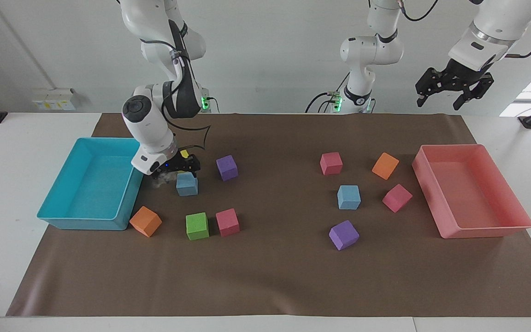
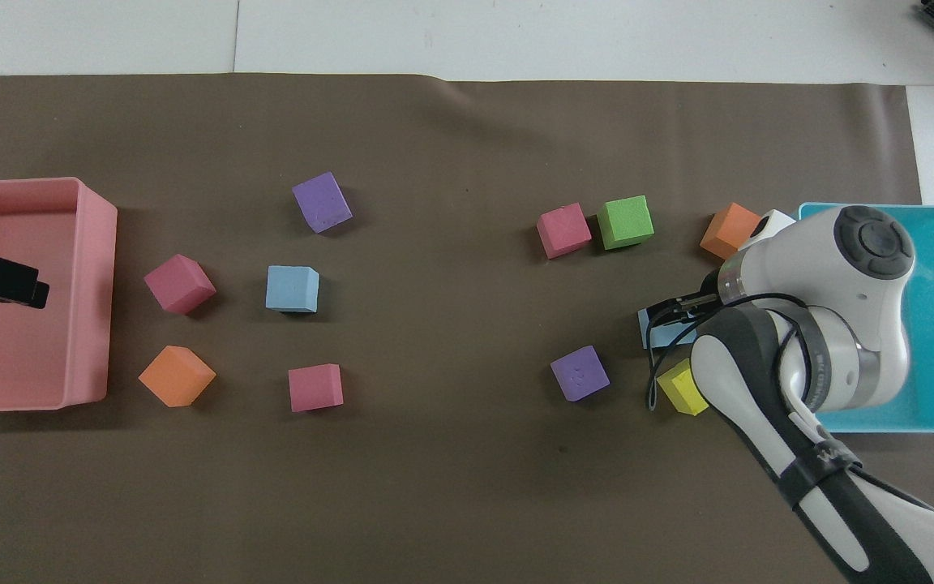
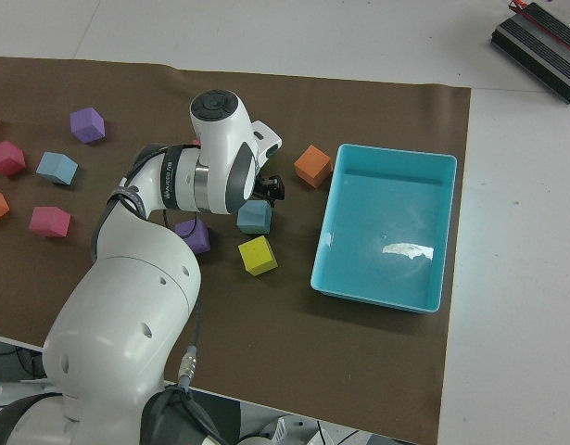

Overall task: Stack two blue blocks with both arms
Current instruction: 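Close the right gripper on the light-blue cube and lift it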

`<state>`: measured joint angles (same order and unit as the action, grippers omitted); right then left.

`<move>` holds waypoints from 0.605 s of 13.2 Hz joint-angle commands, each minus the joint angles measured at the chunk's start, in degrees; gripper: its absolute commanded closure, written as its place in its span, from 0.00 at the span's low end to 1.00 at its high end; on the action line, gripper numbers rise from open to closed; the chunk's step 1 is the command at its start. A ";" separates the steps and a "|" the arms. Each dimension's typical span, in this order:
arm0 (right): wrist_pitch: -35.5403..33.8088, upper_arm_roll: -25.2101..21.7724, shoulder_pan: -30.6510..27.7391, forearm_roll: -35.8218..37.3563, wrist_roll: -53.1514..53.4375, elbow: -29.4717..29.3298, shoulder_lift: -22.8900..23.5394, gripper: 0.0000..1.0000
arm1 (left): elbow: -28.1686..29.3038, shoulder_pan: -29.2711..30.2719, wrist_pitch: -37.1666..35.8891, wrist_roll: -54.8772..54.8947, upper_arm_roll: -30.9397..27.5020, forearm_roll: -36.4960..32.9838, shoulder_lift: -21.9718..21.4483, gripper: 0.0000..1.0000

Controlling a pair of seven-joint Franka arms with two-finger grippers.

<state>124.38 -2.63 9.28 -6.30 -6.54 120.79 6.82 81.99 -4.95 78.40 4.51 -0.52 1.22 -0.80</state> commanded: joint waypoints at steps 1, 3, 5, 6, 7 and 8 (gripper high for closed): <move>4.10 0.25 -0.05 -1.43 -0.13 2.43 0.64 0.00 | 0.80 0.56 -0.44 -0.38 0.43 -0.60 -1.05 0.00; 8.14 0.25 -0.05 -1.43 -1.01 4.53 1.44 0.00 | 0.80 0.64 -0.44 -0.38 0.43 -0.60 -1.05 0.00; 10.52 0.25 0.04 -1.43 -0.93 5.59 2.58 0.00 | 0.80 0.64 -0.44 -0.38 0.43 -0.60 -1.05 0.00; 10.79 0.25 0.21 -1.43 -0.67 5.60 2.67 0.00 | 0.80 0.64 -0.44 -0.38 0.43 -0.60 -1.05 0.00; 10.71 0.25 0.91 -1.43 -0.32 5.60 2.67 0.00 | 0.80 0.64 -0.44 -0.38 0.43 -0.60 -1.05 0.00; 10.79 0.25 1.26 -1.43 -0.23 5.94 2.76 0.00 | 0.80 0.64 -0.44 -0.38 0.43 -0.60 -1.05 0.00</move>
<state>134.01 -2.48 9.80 -6.44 -6.51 125.66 10.13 81.99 -4.95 78.40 4.51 -0.52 1.22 -0.80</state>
